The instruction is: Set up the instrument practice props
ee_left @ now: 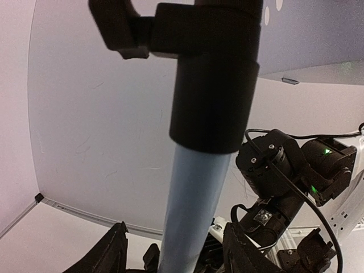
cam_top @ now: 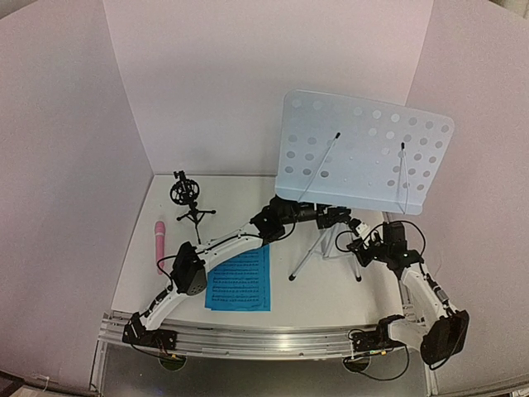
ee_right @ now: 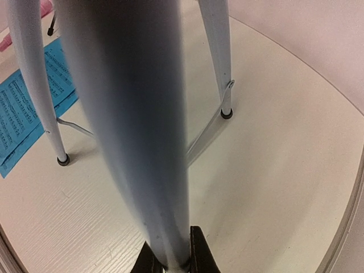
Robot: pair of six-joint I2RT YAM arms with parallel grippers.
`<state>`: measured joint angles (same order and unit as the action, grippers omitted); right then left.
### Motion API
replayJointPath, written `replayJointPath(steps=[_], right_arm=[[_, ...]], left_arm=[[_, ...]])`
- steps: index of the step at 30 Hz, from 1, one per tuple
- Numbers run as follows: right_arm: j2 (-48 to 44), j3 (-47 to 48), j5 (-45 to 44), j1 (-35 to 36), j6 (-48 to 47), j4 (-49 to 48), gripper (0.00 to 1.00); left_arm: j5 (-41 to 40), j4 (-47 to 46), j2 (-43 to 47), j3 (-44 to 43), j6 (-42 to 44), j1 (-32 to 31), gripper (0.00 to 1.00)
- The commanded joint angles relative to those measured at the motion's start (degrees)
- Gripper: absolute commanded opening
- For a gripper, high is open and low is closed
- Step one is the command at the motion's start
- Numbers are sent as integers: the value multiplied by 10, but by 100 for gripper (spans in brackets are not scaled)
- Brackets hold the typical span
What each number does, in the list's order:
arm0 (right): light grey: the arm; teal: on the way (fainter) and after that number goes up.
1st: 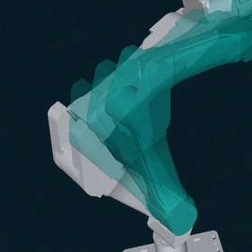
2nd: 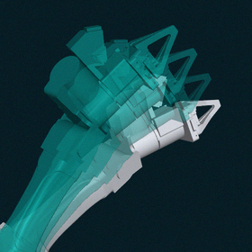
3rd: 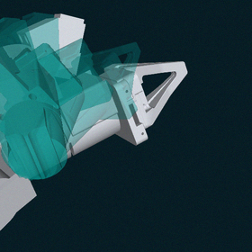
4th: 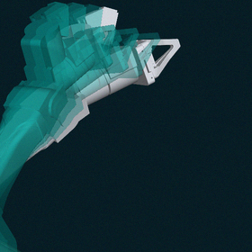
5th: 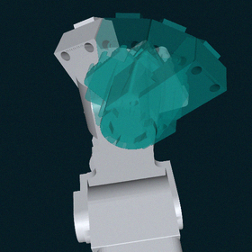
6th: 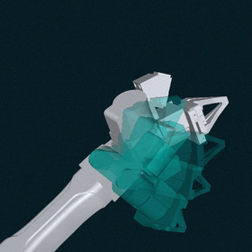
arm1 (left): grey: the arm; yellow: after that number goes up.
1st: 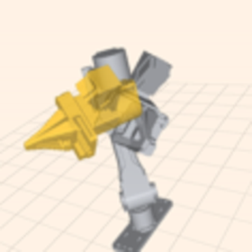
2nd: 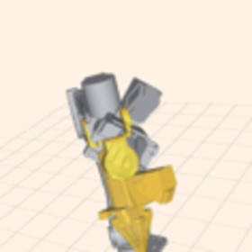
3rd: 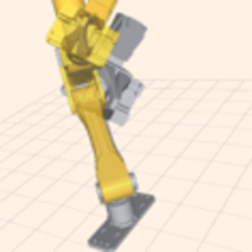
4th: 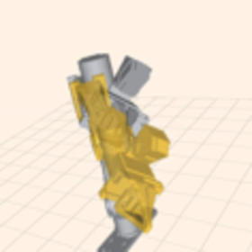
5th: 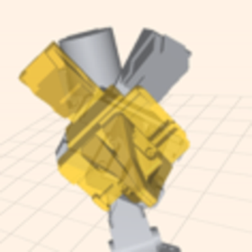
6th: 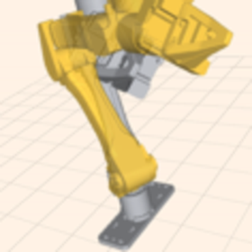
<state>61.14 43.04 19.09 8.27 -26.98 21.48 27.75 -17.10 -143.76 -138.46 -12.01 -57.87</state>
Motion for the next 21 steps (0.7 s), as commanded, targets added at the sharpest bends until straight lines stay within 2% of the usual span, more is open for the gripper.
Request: replayJointPath(steps=[1, 7, 14, 21], right_arm=[[31, 13, -3, -7, 20, -9, 0], [24, 0, -9, -7, 6, -8, 0], [12, -9, -20, -6, 6, -5, 0], [4, -15, -23, -6, 15, 15, 0]], left_arm=[[-8, -23, -4, -37, 7, -1, 48], [-4, -18, 1, -33, 21, -1, 32], [-5, -15, -5, -48, 24, -1, 2], [-9, -29, 11, -59, 32, 1, 0]])
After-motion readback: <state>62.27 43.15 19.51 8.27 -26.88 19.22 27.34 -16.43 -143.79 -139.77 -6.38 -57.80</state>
